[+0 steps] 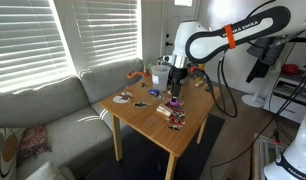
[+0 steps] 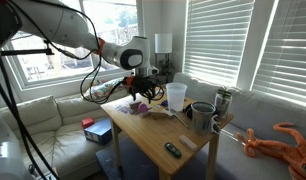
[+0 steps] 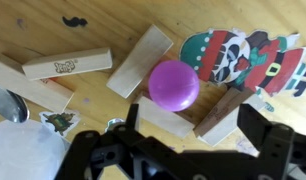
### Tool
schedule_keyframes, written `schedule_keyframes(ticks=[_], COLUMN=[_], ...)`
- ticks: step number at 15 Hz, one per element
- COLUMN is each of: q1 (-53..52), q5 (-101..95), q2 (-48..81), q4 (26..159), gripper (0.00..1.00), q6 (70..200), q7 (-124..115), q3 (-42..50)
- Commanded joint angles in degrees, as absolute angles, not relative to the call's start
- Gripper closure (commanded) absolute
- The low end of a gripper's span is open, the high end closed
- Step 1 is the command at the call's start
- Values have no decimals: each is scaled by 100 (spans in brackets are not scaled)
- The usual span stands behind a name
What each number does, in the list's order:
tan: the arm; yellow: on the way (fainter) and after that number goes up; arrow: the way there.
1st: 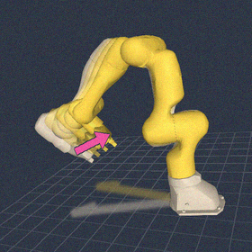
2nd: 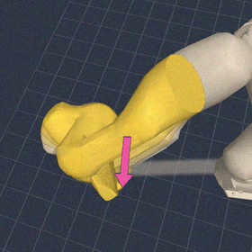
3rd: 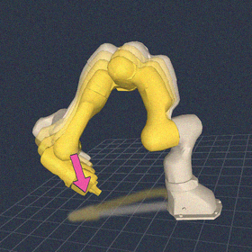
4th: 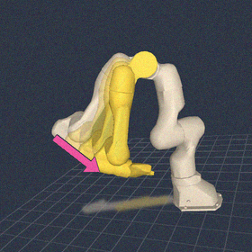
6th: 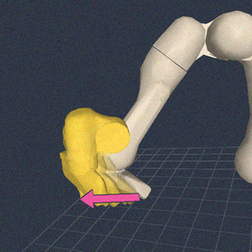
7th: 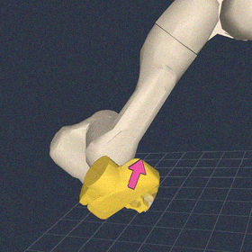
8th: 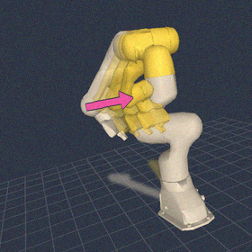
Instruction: Stack all the wooden blocks forming a square on top of the wooden block on the left, pick up the purple ball and put it in the clear frost cold cup
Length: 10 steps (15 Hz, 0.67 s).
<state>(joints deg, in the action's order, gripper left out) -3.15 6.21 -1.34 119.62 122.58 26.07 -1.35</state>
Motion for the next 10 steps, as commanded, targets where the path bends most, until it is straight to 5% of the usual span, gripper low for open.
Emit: schedule_keyframes(ticks=[1, 10], q1=[-207, -172], q5=[532, 278], q2=[-274, -267], q4=[12164, 12389], gripper=[0, 0], q6=[12560, 12468], q7=[3095, 5935], q3=[-73, -32])
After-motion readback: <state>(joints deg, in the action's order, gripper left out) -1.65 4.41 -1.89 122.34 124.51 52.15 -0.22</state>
